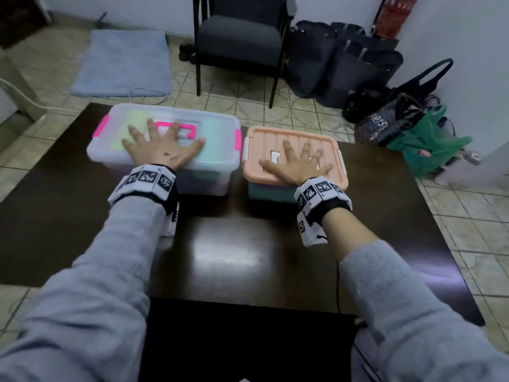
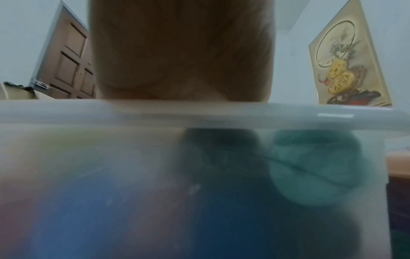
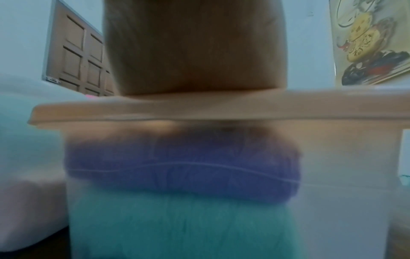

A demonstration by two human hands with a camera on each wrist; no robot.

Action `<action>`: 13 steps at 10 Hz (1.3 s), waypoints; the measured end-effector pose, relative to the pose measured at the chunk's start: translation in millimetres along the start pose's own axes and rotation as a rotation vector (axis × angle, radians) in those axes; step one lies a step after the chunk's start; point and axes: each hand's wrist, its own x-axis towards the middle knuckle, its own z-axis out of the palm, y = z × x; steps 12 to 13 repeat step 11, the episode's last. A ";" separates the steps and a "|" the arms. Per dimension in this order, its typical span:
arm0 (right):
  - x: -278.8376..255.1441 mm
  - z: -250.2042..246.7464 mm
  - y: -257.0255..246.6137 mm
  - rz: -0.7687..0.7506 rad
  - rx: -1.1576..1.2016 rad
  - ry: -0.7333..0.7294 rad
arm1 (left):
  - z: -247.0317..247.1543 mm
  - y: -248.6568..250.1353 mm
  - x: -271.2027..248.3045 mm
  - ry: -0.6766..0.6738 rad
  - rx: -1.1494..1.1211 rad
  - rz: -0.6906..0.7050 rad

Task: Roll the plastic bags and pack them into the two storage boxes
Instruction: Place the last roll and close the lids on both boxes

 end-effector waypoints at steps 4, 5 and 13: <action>68.9 -24.4 0.0 0.053 0.017 0.020 | -3.8 52.2 66.8 -0.038 -0.004 0.032; 84.6 -29.3 0.9 0.054 0.007 0.027 | -3.9 61.2 78.9 -0.033 0.001 0.024; 107.4 -39.4 2.1 0.029 0.064 0.066 | -17.7 68.6 100.4 -0.136 -0.093 0.040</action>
